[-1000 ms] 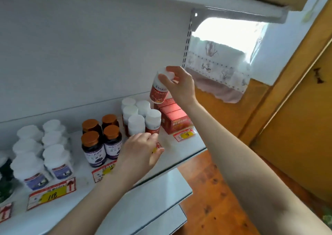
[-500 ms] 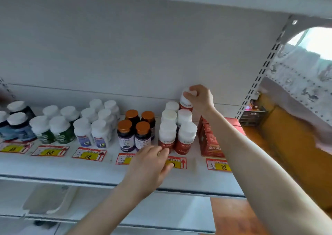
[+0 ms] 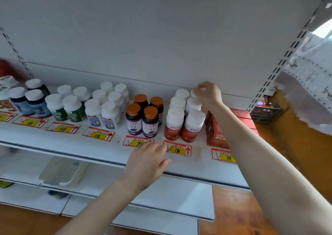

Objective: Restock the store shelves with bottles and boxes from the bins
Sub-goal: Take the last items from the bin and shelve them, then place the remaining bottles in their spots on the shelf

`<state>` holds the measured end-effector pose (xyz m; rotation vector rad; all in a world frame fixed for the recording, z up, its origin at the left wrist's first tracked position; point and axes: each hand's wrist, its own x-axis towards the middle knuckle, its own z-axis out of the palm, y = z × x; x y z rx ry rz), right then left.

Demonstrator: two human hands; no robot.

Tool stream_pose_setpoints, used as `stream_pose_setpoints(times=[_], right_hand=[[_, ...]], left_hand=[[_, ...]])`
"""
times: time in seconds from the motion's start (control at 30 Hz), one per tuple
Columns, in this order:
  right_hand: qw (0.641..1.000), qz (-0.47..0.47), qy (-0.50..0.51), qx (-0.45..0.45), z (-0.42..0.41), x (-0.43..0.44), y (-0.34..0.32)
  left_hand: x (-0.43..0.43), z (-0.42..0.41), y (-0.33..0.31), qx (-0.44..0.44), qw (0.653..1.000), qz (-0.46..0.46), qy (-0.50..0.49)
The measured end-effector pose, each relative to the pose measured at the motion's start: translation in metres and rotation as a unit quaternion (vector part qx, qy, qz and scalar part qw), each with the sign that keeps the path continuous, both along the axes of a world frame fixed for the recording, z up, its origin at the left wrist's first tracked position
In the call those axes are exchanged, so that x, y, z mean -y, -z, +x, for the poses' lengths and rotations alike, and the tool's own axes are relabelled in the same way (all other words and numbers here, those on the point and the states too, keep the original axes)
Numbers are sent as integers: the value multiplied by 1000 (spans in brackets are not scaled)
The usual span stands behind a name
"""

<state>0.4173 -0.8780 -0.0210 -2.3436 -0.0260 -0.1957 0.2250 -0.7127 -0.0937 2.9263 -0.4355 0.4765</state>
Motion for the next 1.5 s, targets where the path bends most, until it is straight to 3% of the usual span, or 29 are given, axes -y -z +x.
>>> stream_pose_setpoints(times=[0.33,0.7,0.97,1.17,1.5], right_hand=[[980,5,-183,82,-70,-99,-20],[932,-41,-343,108,-147,-313,-13],[889,-7,-451,82,-240,-507,-7],[847,-41,-523,83,-287,-618,10],[789,-68,-610,-27,-320,-797,87]], left_hand=[[-35,-30,-6,-24,999,-24,-13],[-210,-122,-4,9,988,-7,-156],[-379,-223,1,3,971,-20,-240],[-467,-276,8,-9,941,-31,-336],[-617,-319,39,-19,884,-10,-468]])
